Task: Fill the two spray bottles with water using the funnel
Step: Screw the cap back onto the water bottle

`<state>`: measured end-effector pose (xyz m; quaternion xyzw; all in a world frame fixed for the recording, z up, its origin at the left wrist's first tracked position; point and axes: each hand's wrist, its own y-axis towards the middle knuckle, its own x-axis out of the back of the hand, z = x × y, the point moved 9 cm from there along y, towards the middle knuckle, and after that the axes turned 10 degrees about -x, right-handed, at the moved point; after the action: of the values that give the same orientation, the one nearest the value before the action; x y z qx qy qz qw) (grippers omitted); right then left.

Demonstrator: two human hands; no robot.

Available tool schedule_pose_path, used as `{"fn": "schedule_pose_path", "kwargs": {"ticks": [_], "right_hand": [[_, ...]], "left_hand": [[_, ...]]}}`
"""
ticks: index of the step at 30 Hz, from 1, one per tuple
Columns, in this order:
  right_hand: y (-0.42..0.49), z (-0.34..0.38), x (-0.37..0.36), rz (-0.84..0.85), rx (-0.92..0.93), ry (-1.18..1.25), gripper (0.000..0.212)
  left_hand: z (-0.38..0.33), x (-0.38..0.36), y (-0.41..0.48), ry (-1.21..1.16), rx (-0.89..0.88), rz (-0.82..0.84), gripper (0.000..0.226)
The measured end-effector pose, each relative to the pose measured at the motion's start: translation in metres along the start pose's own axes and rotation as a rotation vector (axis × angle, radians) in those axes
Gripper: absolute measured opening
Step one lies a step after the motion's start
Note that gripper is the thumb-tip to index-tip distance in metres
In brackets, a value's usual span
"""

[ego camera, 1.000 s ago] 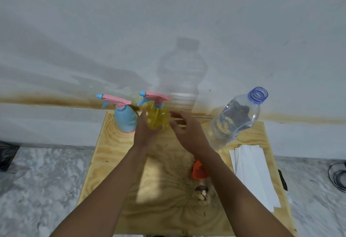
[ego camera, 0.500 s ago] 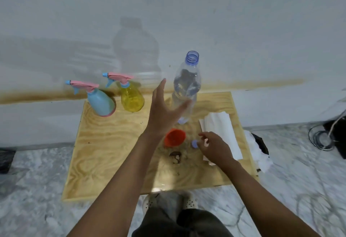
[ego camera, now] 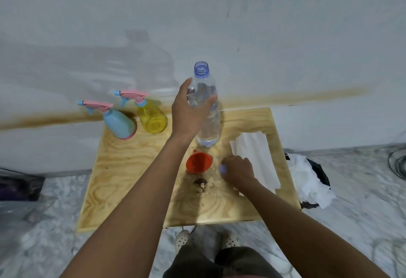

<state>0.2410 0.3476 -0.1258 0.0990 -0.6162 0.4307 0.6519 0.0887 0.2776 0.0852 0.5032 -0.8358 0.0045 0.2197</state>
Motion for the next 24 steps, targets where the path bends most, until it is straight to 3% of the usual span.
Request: {"fn": "schedule_pose_path", "kwargs": {"ticks": [7, 14, 20, 24], "right_hand": [[-0.015, -0.009, 0.063, -0.148, 0.006, 0.397, 0.038], [-0.042, 0.012, 0.211, -0.478, 0.248, 0.679, 0.031], [-0.047, 0.060, 0.302, -0.540, 0.414, 0.568, 0.034], [-0.036, 0.096, 0.321, -0.456, 0.444, 0.292, 0.037]], "left_hand": [[0.002, 0.001, 0.000, -0.006, -0.009, 0.003, 0.078], [0.002, 0.002, 0.001, -0.017, -0.027, -0.003, 0.076], [0.003, 0.000, 0.002, -0.027, -0.034, -0.024, 0.073], [0.003, -0.001, 0.002, -0.039, -0.023, -0.018, 0.075]]}}
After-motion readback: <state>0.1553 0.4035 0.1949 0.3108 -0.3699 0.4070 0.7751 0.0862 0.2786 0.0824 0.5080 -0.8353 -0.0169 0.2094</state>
